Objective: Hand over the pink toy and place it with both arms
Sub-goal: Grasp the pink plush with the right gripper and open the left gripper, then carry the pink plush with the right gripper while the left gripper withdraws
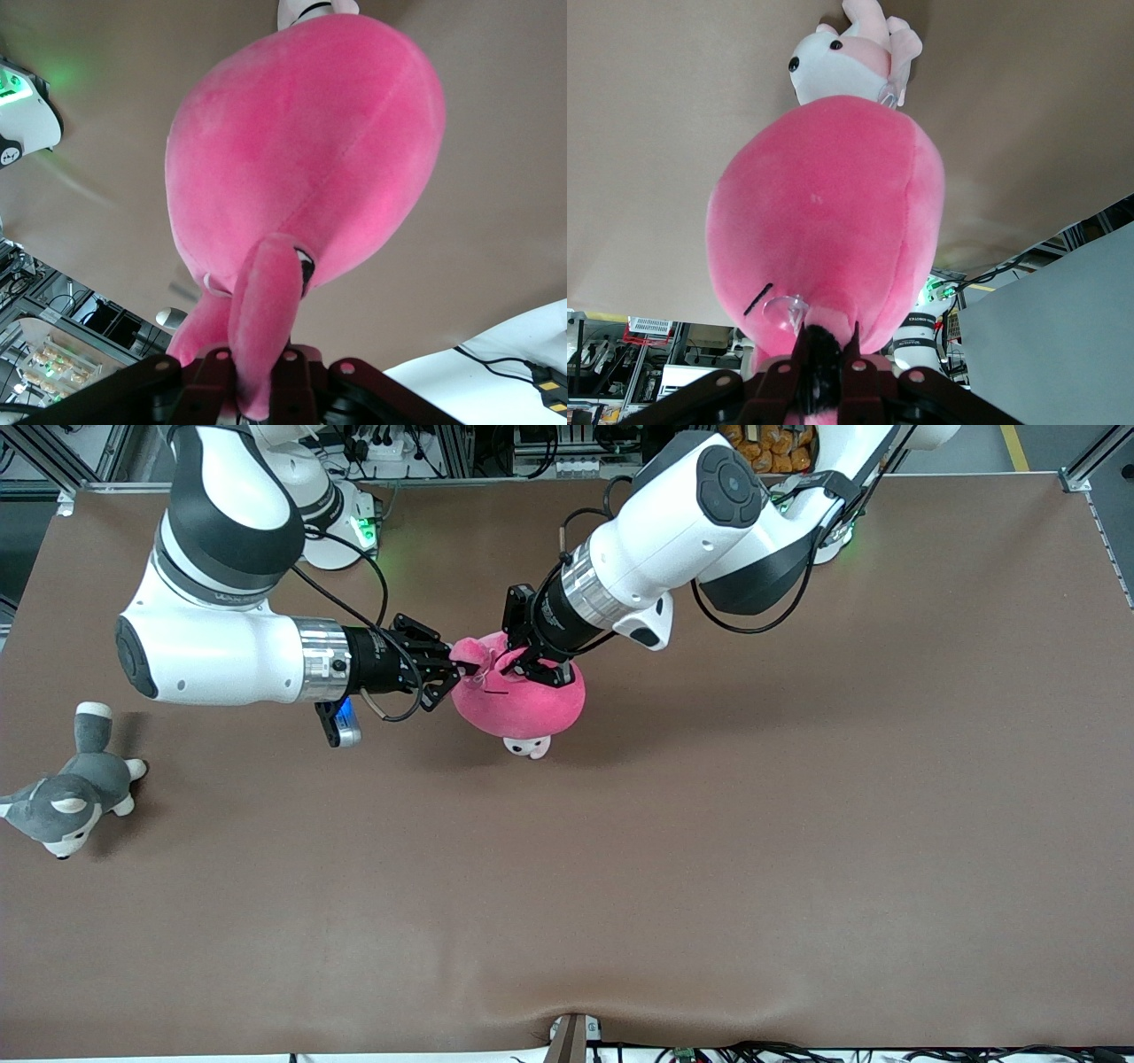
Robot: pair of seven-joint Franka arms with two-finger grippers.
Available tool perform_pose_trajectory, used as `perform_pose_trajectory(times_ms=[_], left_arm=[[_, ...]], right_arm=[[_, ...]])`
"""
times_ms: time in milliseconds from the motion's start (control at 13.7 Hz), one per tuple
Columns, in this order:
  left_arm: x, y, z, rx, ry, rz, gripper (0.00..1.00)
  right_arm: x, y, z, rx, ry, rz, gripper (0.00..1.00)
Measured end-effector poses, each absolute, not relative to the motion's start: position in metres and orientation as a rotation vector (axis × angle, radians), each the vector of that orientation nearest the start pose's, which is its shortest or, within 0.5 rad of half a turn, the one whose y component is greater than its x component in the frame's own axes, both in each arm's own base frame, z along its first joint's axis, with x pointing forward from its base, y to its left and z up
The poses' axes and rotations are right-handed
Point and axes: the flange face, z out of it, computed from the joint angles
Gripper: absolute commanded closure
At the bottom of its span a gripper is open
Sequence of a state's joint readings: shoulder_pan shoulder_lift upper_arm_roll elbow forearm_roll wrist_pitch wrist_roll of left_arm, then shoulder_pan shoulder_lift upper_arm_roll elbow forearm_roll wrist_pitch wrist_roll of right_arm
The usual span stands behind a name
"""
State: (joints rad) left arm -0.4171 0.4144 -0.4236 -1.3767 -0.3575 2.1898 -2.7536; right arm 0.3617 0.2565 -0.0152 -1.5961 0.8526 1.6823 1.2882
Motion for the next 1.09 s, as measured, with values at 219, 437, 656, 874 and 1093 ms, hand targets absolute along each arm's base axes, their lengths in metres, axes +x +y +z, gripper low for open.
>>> perform_pose_trajectory(times_ms=[219, 437, 656, 874, 1093], left_arm=[[0.513, -0.495, 0.551, 1.314, 2.374, -0.802, 0.00], [0.520, -0.485, 0.561, 1.342, 2.330, -0.773, 0.00], [0.513, -0.471, 0.579, 1.549, 2.235, -0.648, 0.00], [0.514, -0.434, 0.601, 1.800, 2.111, -0.527, 0.00], [0.504, -0.407, 0.614, 2.175, 1.873, -0.349, 0.00]], right_arm=[[0.568, 0.282, 0.502, -2.128, 1.341, 0.962, 1.00], [0.568, 0.281, 0.502, -2.127, 1.342, 0.962, 1.00], [0.569, 0.280, 0.501, -2.125, 1.345, 0.961, 1.00], [0.580, 0.254, 0.501, -2.107, 1.348, 0.938, 1.00], [0.595, 0.183, 0.498, -2.115, 1.252, 0.934, 1.00]])
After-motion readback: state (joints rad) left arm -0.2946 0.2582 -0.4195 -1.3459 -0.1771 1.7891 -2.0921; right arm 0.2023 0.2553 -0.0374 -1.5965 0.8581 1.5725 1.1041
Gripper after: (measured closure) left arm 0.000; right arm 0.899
